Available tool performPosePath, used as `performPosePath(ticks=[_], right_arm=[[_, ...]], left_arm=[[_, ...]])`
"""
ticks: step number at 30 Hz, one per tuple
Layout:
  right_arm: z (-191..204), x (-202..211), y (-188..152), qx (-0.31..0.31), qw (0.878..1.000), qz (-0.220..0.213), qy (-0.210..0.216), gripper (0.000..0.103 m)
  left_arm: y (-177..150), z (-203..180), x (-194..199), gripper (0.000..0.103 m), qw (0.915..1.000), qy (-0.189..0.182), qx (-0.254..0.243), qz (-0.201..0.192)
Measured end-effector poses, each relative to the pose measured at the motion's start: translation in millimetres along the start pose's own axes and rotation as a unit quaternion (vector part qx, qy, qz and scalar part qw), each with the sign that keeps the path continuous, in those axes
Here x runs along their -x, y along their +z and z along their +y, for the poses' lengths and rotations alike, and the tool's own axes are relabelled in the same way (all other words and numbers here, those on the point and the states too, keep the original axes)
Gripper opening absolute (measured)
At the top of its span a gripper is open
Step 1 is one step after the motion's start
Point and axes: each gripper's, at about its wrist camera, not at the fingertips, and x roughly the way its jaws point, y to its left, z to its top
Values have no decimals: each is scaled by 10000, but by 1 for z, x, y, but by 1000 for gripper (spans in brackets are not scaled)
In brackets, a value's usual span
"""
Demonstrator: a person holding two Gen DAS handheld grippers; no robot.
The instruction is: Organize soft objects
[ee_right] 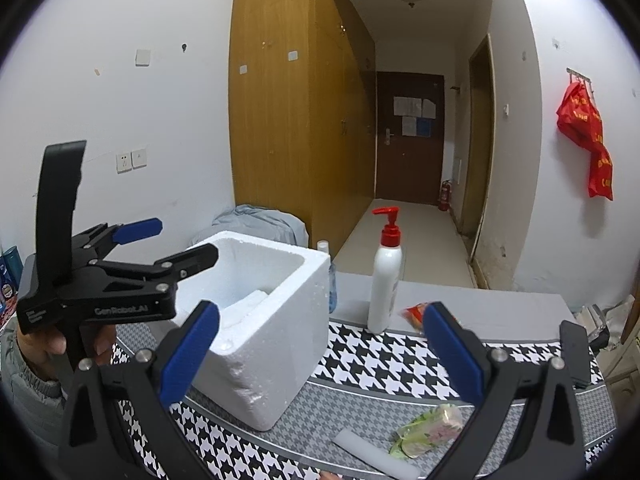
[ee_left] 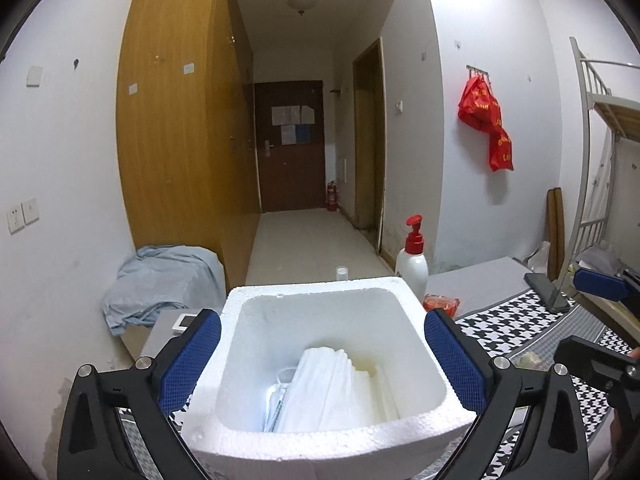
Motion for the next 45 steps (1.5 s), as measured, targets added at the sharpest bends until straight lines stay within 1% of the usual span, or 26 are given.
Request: performPosePath(ticks=[11, 16, 30, 40, 45], right_arm=[[12, 14, 3, 83, 9999, -115, 22, 103], [18, 23, 4, 135, 9998, -173, 31, 103], [36, 56, 4, 304, 9986, -419, 85, 103], [46, 74, -4, 401, 9977, -533, 133, 103], [50, 80, -9, 467, 9972, -566, 144, 103]], left_arm=[[0, 6, 31, 102, 9998, 72, 76, -191], [1, 14, 46, 102, 9992, 135, 280, -245], [-6, 12, 92, 102, 9984, 166, 320, -431], [-19, 4, 118, 102, 9979, 145, 277, -572], [-27, 5, 128, 102, 9972, 136, 376, -636]])
